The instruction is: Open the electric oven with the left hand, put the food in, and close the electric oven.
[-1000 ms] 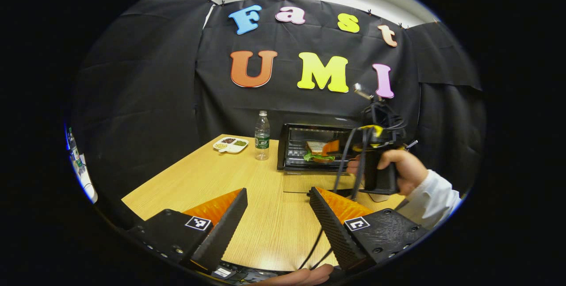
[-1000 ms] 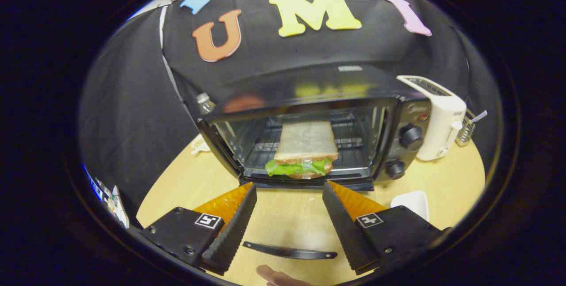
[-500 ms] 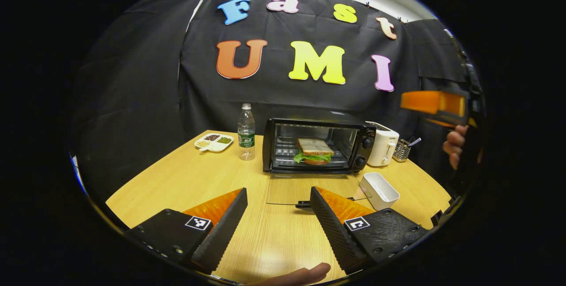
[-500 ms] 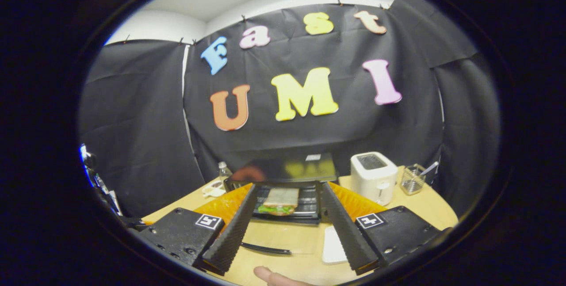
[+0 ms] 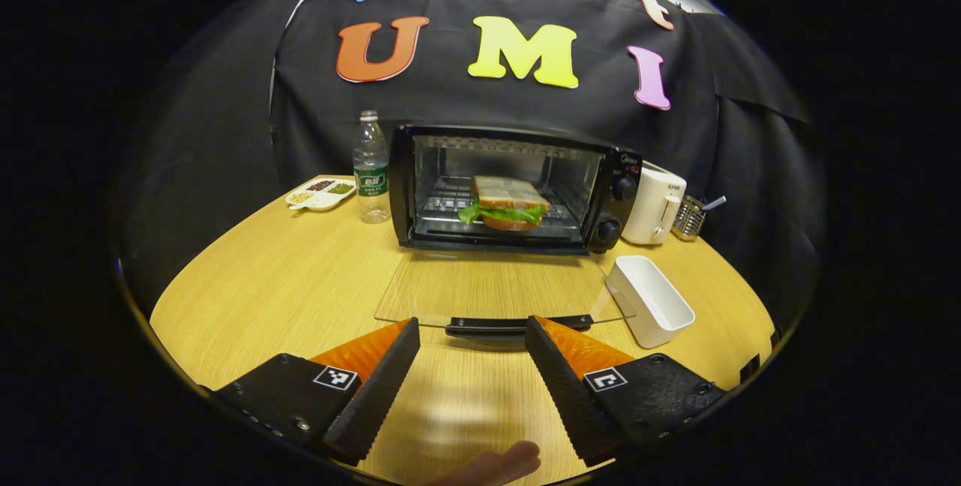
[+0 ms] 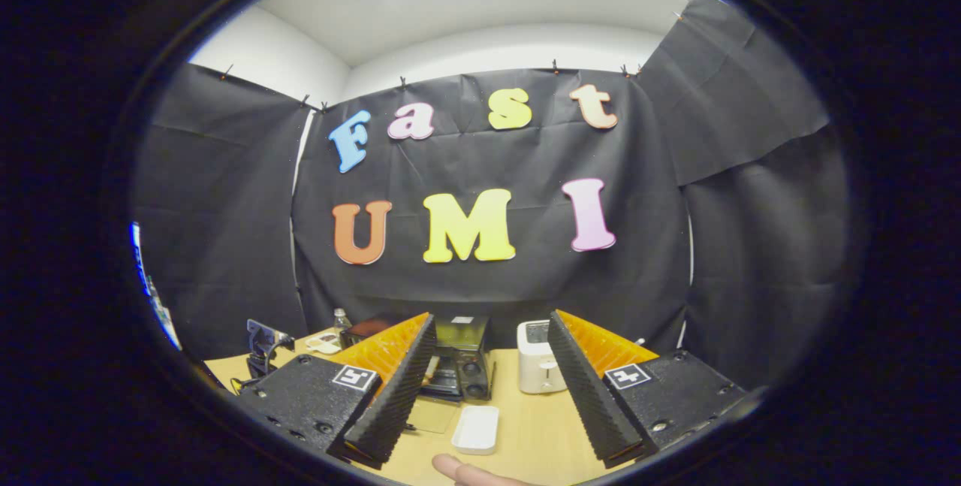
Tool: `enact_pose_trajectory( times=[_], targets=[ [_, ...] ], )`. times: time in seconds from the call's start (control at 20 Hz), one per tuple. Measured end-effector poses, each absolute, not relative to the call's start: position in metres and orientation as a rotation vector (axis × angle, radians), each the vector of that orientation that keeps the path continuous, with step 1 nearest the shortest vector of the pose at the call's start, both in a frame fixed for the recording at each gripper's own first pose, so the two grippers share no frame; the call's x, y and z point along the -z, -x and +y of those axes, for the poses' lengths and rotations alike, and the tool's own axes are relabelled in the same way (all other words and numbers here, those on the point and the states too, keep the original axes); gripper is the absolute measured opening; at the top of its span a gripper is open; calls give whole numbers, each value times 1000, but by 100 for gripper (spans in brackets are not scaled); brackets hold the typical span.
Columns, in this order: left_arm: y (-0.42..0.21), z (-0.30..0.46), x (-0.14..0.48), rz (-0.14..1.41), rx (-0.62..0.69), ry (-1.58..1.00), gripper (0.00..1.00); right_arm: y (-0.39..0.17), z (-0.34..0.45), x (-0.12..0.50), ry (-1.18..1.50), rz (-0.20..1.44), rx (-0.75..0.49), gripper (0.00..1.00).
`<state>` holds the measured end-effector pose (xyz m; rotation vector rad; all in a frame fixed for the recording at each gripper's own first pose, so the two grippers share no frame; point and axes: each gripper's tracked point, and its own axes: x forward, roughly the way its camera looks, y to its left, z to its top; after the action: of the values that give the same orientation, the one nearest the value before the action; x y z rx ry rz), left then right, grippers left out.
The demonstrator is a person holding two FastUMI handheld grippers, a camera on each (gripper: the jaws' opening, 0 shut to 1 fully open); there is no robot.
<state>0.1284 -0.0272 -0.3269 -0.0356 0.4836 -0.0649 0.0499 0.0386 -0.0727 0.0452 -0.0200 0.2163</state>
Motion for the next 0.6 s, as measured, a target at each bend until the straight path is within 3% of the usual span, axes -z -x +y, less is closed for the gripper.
enact_pose_trajectory(
  times=[0.05,0.1,0.15,0.6],
  targets=[
    [-131,-33,334,492,72,16,94,-44,29,75,-49,-18,-195,95],
    [-133,-36,342,510,71,5,94,-39,24,76,-62,-19,-191,87],
    [-133,-41,350,536,72,2,93,-36,21,78,-82,-19,-192,95],
    [-146,-66,370,627,59,-8,95,-35,-30,94,-93,-43,-62,95]
  ],
)
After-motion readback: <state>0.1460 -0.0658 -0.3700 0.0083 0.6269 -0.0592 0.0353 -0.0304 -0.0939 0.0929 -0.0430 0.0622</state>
